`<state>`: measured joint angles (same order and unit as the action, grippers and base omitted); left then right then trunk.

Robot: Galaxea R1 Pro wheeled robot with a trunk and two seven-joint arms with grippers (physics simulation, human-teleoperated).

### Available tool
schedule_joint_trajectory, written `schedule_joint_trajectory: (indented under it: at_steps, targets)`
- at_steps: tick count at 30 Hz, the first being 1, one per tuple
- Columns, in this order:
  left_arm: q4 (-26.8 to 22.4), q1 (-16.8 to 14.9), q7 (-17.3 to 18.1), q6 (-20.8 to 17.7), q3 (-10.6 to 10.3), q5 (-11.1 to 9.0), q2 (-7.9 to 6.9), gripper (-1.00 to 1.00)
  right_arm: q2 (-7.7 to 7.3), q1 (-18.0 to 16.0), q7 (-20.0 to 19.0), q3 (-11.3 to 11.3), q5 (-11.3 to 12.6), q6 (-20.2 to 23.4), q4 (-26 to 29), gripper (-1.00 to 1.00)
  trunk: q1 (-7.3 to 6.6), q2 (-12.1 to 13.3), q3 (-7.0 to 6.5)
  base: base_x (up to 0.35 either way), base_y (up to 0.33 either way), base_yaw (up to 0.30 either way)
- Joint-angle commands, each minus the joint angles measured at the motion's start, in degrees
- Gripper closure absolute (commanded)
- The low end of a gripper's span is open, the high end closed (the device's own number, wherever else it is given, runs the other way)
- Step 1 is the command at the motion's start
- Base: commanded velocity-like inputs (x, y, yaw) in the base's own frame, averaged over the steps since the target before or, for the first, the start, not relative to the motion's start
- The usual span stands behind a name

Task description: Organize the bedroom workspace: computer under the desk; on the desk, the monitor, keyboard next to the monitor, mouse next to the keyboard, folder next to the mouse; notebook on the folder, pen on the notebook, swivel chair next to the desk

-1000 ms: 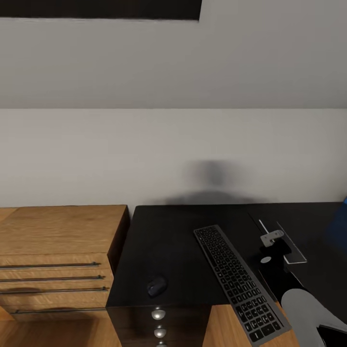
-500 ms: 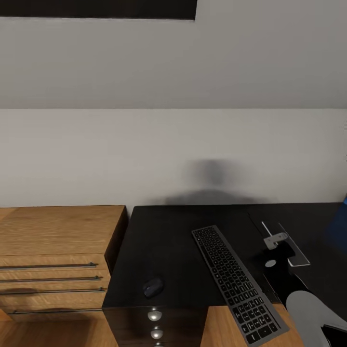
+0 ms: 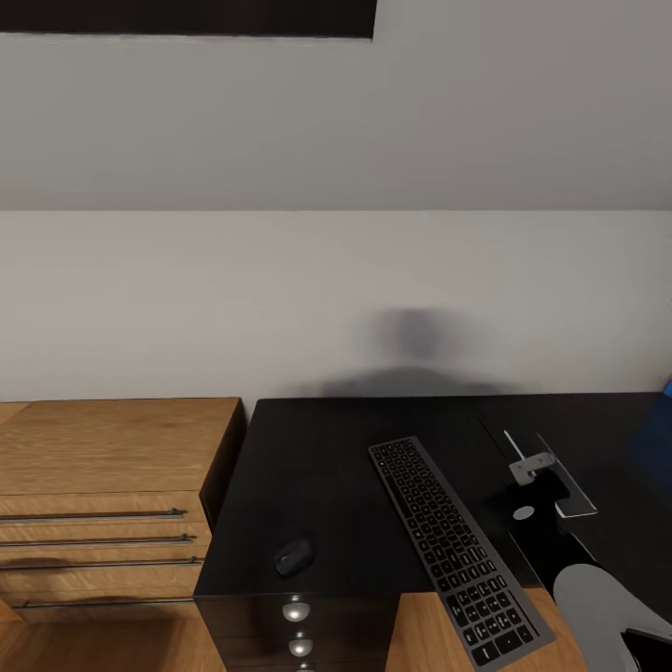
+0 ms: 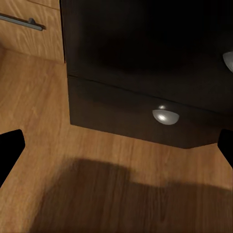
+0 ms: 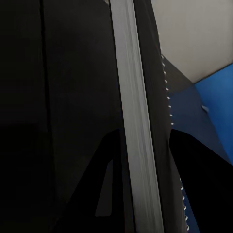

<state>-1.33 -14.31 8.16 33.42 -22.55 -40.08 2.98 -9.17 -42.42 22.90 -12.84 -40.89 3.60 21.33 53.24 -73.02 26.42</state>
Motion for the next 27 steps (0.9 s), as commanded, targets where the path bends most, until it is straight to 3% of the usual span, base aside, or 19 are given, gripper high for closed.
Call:
schedule_joint_trajectory:
  at_steps: [1, 27]
  targets:
    - [0.1, -0.04, 0.45, 0.15, -0.19, -0.62, 0.01, -1.0, 0.03, -0.04, 0.01, -0.17, -0.59, 0.36, 0.03, 1.0, 0.0, -0.04, 0.06, 0.0, 0.0, 0.0]
    - [0.1, -0.04, 0.45, 0.16, -0.14, -0.62, -0.16, -1.0, -0.14, -0.04, -0.01, -0.19, -0.51, -0.41, -2.81, 1.0, 0.0, -0.04, 0.06, 0.0, 0.0, 0.0]
